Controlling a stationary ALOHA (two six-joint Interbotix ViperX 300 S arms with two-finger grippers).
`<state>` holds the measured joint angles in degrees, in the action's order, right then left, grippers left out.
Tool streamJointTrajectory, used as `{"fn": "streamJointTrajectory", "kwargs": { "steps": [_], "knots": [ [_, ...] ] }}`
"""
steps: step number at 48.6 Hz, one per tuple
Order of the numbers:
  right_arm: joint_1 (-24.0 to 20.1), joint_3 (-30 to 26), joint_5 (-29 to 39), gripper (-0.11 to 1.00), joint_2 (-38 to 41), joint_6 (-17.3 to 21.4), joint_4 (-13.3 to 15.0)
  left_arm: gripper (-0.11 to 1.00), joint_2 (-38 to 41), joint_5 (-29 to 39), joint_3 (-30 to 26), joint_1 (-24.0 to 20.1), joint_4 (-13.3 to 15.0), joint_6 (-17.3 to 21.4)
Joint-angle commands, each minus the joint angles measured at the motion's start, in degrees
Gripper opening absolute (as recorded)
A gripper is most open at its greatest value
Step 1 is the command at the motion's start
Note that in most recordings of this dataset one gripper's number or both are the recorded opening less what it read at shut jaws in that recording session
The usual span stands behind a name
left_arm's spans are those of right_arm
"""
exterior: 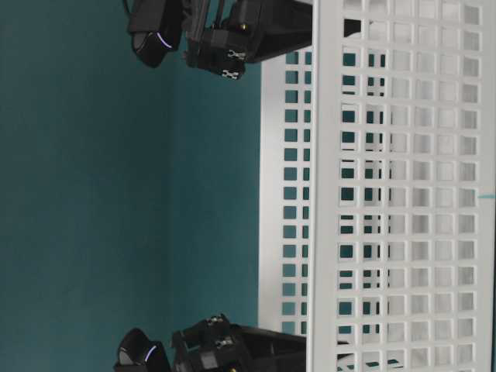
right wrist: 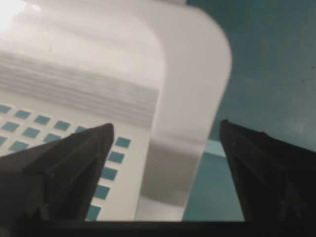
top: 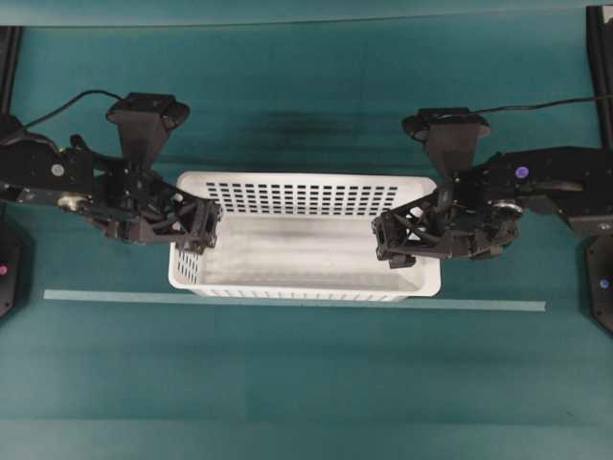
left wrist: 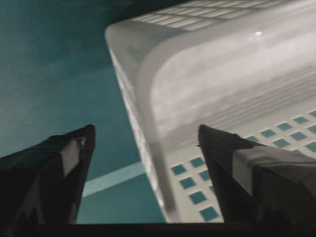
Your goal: Lift the white basket with both hands.
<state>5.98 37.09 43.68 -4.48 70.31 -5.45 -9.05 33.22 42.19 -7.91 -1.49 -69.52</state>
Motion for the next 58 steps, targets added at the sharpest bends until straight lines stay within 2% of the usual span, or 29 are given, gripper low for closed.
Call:
{"fn": "streamJointTrajectory", "kwargs": {
  "steps": [1, 17, 27, 32, 39, 50, 54, 58],
  "knots": [
    [-0.18, -0.62, -0.35, 0.94, 0.53, 0.09, 0.53, 0.87, 0.26, -0.44, -0.26, -0.09, -0.26, -0.09],
    [0.18, -0.88, 1.23, 0.92, -0.7, -0.18, 0.79, 0.89, -0.18, -2.37, -0.44, -0.09, -0.18, 0.62],
    [1.85, -1.58, 8.17, 0.92, -8.17, 0.09, 2.37, 0.91, -5.19, -2.2, 0.53, 0.09, -0.18, 1.41],
    [2.46, -1.93, 8.96, 0.92, -12.22, 0.09, 3.34, 0.91, -8.17, -2.11, 1.05, 0.09, -0.18, 1.49],
    [2.55, -1.85, 3.96, 0.92, -15.73, 0.09, 3.69, 0.91, -12.04, -2.46, 1.32, 0.09, -0.18, 1.49],
    [1.41, -2.64, -5.36, 0.92, -17.14, -0.62, 3.78, 0.91, -17.93, -2.46, 1.05, 0.26, -0.18, 2.02],
    [0.7, -2.81, -8.17, 0.92, -17.67, -2.37, 3.78, 0.91, -21.01, -2.55, 1.32, 0.35, -0.26, 2.99],
    [0.09, -2.72, -11.51, 0.92, -18.63, -5.45, 3.87, 0.91, -24.79, -3.08, 1.32, 0.26, -0.18, 6.33]
  ]
}}
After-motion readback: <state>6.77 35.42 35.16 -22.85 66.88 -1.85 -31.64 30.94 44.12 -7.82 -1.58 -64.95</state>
